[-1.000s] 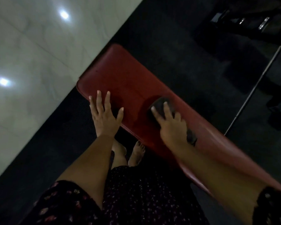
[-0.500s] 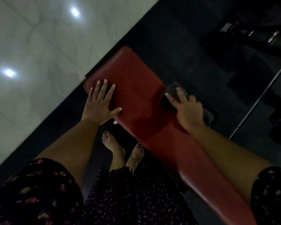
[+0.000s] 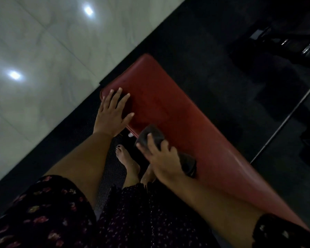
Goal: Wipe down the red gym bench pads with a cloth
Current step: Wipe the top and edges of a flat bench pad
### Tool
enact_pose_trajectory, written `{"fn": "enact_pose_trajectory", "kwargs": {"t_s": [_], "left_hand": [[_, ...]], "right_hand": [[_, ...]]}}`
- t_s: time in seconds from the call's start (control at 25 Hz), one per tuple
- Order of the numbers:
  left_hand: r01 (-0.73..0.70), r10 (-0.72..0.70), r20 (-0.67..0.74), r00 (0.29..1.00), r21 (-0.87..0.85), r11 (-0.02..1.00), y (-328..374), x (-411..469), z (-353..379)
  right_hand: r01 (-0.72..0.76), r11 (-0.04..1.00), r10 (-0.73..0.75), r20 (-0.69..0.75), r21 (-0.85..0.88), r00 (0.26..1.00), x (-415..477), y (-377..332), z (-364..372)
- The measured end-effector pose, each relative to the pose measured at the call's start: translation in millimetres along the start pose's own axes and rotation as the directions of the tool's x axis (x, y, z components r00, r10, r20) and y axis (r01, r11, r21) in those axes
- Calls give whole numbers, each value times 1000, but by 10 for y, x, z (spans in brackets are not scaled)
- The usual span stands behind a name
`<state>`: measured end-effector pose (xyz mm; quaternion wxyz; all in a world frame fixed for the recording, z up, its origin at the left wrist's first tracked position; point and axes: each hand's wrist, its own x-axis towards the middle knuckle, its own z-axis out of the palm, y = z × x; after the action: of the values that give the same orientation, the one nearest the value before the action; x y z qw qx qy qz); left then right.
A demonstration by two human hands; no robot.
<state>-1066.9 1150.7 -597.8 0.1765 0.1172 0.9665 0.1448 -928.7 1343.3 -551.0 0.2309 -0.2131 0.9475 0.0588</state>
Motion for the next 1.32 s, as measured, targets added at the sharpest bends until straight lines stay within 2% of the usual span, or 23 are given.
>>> {"fn": "enact_pose_trajectory", "kwargs": {"t_s": [0.08,0.12,0.2,0.28,0.4,0.48,0.56,0.64,0.68,0.72,0.8,0.88,0.96,1.04,1.12,1.2,1.32], "left_hand": [[73,-74,-41,996,-28,997,-86,5,-41],[95,-96,-32,995,-34,995,-128,13,-55],[101,-100,26,995,-38,994,-200,23,-70],[88,-86,57,995,-31,996,-216,21,-75],[96,-93,43,995,-48,994,-174,7,-79],[107,-105,39,994,-65,992,-168,14,-73],[109,-105,39,994,-98,989,-180,29,-91],[115,-111,33,993,-146,983,-202,45,-125],[119,-114,36,993,-162,980,-212,57,-150],[126,-121,43,992,-164,978,-223,75,-173],[153,-143,75,987,-153,976,-261,130,-234],[150,-132,145,981,-126,981,-324,190,-286],[88,-75,197,978,-57,995,-405,224,-313],[28,-30,200,979,10,1000,-472,229,-310],[-2,-6,182,983,47,999,-515,230,-292],[-14,2,171,985,72,997,-543,230,-266],[6,-16,120,993,81,997,-487,156,-195]], "right_hand": [[221,964,-219,34,-149,975,43,-151,68],[285,938,-281,49,-196,959,106,-111,66],[281,933,-300,-55,-224,952,258,119,5],[137,980,-159,-153,-142,975,320,459,-111],[-226,974,228,-87,34,970,342,1137,-219],[-414,908,415,0,69,910,388,1484,-290],[-592,785,584,105,182,805,499,1628,-353],[-688,670,663,193,279,723,620,1507,-444],[-679,677,658,180,283,731,661,1360,-496],[-629,733,615,141,258,776,674,1169,-526],[-427,887,422,69,176,904,612,658,-501],[-189,978,188,15,89,982,497,151,-365],[-9,1000,9,-4,0,1000,474,-116,-242],[167,977,-171,-20,-131,985,565,-95,-223],[253,945,-270,-59,-209,961,683,120,-290],[133,978,-152,-111,-162,982,798,461,-393],[-226,974,224,-122,-5,967,926,1056,-537]]}}
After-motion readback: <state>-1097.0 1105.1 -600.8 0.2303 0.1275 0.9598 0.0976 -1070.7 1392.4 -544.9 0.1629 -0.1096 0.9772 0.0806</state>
